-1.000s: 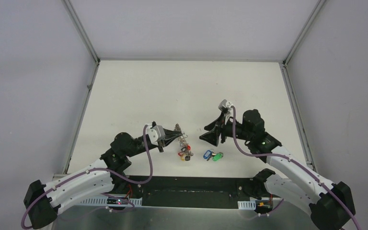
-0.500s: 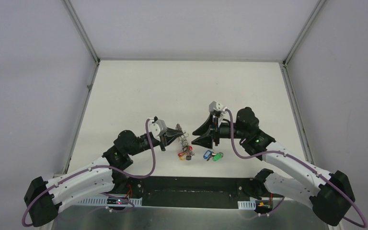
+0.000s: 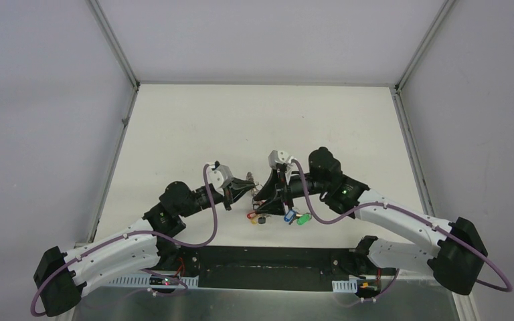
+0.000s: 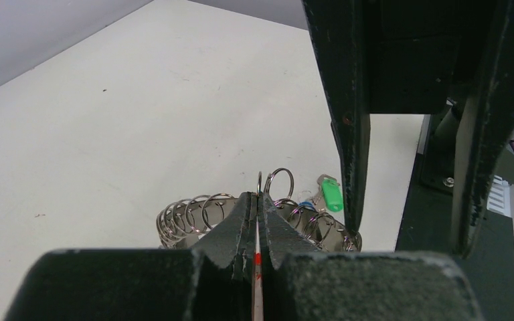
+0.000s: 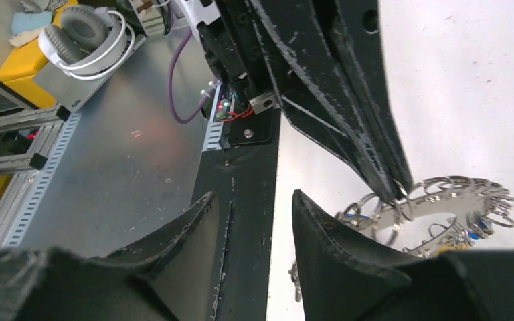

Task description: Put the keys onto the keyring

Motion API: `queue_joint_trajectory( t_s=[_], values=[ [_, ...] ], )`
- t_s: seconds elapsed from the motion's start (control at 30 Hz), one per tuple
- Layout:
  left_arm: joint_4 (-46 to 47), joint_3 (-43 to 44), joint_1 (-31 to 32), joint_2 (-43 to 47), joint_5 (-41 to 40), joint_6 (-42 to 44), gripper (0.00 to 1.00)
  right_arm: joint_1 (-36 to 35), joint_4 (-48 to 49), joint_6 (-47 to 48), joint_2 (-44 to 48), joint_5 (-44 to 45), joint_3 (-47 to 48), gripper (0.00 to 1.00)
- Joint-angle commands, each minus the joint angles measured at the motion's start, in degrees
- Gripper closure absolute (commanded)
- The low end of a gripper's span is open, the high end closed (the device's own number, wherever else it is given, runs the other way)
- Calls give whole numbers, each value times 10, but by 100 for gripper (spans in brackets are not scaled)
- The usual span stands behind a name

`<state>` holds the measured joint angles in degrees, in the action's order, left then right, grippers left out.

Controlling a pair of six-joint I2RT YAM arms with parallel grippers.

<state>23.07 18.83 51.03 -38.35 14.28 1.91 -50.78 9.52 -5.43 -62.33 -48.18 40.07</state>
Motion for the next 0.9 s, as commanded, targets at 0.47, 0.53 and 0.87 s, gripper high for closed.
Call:
queue_joint_trajectory(
  t_s=[0.47,0.53,0.87],
  values=[
    [-41,20,2,50,-41,-4,100,6,-102,-70,114,379,-22,29],
    [-54,19,2,60,-45,-3,100,9,-156,-75,129,438,-24,28],
    [-88,18,2,86,-53,-2,100,46,-311,-159,159,531,-54,29]
  ],
)
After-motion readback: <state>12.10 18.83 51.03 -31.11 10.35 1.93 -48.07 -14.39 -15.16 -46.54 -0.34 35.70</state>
